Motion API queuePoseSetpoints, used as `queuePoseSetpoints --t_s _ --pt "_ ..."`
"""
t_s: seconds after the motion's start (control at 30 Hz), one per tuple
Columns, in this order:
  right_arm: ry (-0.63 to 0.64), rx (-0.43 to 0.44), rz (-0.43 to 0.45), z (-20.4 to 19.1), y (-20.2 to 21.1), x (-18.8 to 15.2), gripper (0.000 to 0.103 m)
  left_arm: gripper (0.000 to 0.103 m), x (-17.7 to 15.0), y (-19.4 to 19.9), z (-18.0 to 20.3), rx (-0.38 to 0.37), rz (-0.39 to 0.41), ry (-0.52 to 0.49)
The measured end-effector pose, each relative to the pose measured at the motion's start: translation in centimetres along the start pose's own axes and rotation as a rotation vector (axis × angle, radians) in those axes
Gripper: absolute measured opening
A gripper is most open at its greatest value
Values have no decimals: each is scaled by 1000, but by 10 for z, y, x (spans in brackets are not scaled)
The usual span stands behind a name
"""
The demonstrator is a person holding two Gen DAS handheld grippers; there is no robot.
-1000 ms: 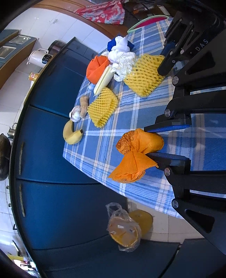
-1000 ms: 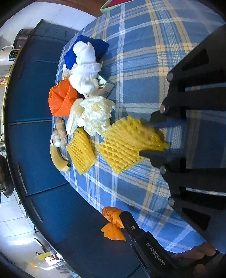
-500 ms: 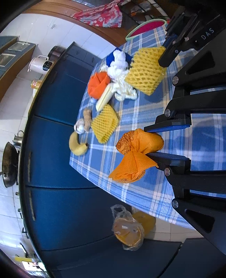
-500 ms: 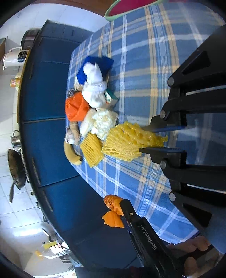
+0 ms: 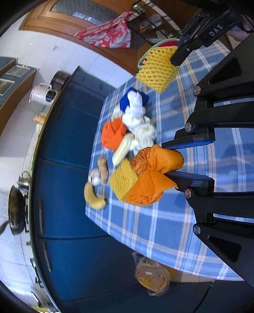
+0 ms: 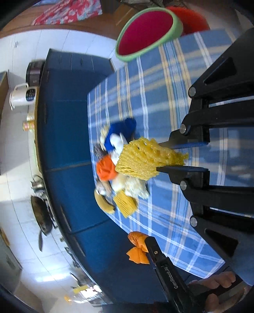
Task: Collect trash
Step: 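Carry both items to the red bin and open both grippers over it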
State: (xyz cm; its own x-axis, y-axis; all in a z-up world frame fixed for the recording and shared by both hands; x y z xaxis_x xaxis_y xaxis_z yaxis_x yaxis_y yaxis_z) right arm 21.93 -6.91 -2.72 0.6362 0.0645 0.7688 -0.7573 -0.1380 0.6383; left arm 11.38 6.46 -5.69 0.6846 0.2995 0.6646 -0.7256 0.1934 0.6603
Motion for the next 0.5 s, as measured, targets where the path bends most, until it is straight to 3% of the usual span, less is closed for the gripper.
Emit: queuePoseSetpoints --t_s 0.5 --pt "-103 -165 72 111 44 10 17 22 3 -17 112 -124 -46 -143"
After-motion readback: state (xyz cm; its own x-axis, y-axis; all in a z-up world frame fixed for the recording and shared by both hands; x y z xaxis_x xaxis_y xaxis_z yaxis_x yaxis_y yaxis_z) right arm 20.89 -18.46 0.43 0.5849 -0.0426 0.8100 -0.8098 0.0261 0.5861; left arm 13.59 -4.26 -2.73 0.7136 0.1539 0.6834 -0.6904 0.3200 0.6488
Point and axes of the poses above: each gripper's, at about its wrist camera, not at the fingertips, and y roughly against the way its jaws point, z to its right, x to its top, the point moved 9 cm from there along -y, roughly the way its jaws point, and after that the axes turned 10 degrees about y, right-handed, at the moved point
